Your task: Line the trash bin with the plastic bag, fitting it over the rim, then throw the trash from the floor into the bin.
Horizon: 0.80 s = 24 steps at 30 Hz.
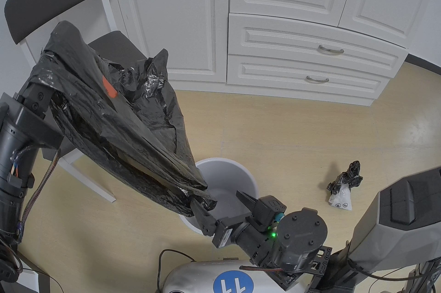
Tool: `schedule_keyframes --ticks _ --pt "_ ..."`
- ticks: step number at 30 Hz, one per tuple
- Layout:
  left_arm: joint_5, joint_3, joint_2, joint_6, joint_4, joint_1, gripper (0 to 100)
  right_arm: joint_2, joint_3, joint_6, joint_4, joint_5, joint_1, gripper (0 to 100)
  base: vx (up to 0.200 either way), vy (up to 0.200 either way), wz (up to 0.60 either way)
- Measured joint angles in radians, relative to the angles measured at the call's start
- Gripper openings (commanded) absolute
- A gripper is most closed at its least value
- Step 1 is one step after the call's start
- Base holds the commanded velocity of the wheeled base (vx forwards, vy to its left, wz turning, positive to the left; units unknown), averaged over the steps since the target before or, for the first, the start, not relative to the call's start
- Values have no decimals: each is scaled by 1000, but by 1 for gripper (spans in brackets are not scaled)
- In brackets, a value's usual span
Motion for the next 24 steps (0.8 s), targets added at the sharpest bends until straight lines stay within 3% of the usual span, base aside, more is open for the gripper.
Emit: schedule_keyframes --ticks 7,24 --pt "-1 0 1 0 0 -2 0 24 -100 20 0 -69 -23 100 0 0 0" --pt "0 -29 -11 -3 0 -1 0 89 -132 56 0 -70 -38 100 0 0 0"
